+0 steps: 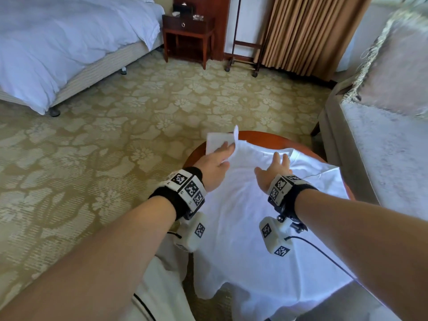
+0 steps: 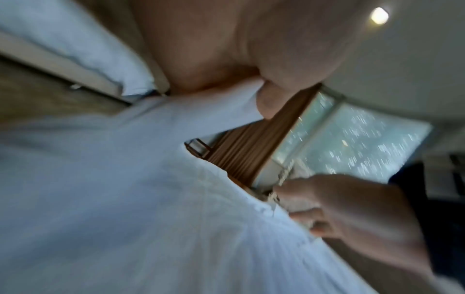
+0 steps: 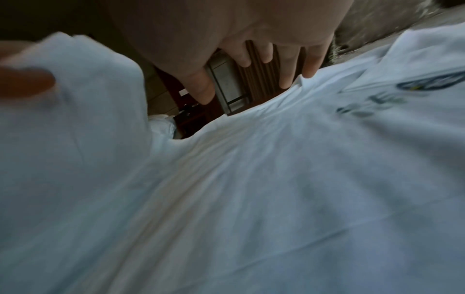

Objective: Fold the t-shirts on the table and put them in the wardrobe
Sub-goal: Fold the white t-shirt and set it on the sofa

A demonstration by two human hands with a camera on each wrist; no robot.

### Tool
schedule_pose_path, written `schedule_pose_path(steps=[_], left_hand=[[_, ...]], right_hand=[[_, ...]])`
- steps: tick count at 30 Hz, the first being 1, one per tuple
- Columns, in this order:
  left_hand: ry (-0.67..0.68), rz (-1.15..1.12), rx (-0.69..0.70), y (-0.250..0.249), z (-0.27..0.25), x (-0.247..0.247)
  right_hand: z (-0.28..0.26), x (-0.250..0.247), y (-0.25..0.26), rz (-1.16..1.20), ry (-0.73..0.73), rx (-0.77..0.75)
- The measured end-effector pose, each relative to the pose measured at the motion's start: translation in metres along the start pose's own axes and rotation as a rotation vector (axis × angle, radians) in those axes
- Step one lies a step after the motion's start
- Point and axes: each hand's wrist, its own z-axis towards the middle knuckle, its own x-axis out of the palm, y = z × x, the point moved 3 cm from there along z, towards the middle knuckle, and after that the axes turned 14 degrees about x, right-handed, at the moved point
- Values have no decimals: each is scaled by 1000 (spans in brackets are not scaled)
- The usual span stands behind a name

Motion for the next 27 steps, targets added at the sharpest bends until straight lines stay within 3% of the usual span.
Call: schedule_pose_path(steps=[1, 3, 6, 8, 10, 13, 17, 21, 25, 27], left_hand=[[123, 80, -16, -5, 2, 10], [203, 100, -85, -14, 3, 25], [-11, -95, -227, -6, 13, 24], [-169, -11, -266, 2, 18, 14], [-233, 78, -299, 8, 20, 8], [-149, 219, -322, 9, 21, 12], [157, 423, -261, 11, 27, 40], [355, 587, -373, 38, 33, 60], [365, 563, -426, 57, 44, 58], [251, 439, -430, 55, 58, 49]], right_hand=[[3, -6, -8, 11, -11, 24], [9, -17, -25, 28, -30, 72], [16, -32, -51, 16, -35, 142], [20, -40, -67, -6, -12, 193], [22, -45, -81, -22, 3, 231], [26, -48, -100, -101, 10, 234], [30, -35, -119, -271, 58, 135], [34, -8, -131, -263, 180, 109], [52, -9, -124, -252, 189, 140], [65, -23, -113, -196, 159, 159]])
